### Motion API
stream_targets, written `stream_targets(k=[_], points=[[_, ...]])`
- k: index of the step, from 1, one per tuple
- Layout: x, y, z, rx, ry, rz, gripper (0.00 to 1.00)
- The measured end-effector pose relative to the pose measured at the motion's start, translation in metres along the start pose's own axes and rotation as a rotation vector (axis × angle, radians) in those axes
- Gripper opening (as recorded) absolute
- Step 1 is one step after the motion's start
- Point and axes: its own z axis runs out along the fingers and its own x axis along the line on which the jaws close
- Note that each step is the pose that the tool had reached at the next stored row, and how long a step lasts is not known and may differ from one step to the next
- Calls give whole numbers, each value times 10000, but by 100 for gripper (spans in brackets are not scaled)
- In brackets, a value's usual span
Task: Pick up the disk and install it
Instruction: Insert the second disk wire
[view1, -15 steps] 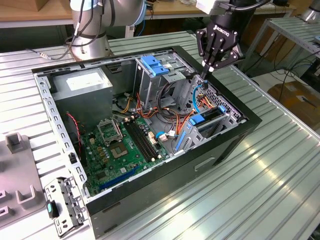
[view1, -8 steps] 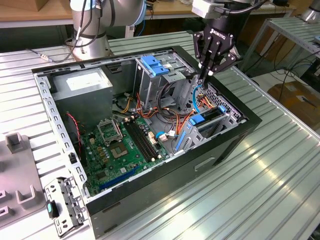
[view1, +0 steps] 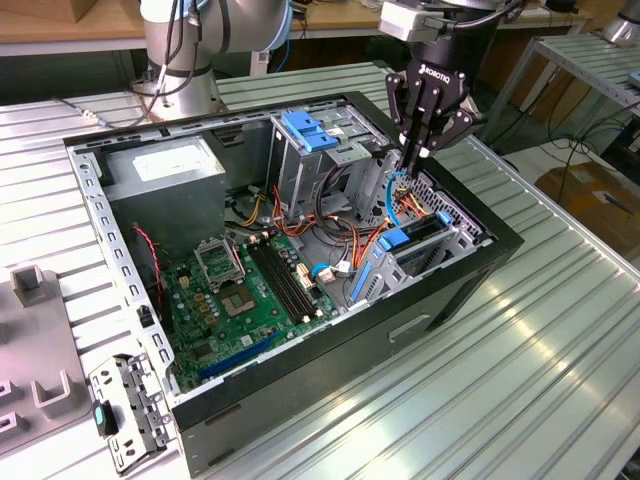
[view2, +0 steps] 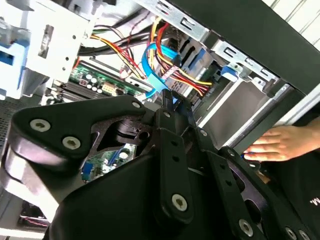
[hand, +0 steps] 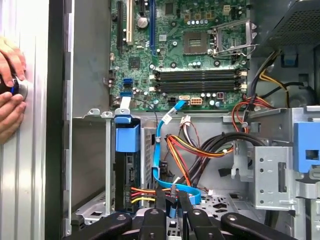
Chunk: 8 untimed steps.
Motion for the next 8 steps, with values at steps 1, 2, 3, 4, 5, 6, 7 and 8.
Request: stream_targets(k=[1,2,3,4,5,6,7,8], points=[[-4,-1,19,0,12,1,24],[-7,-2,36,0,24,2,24],[-12,-6,65,0,80,4,24],[-14,-8,74,0,125,6,24],[-16,-10,84,0,176,8,24],[-18,-12,94,0,244,11,24],[-19,-15,102,0,295,13,24],[-21,-17,111,0,358,16,23]])
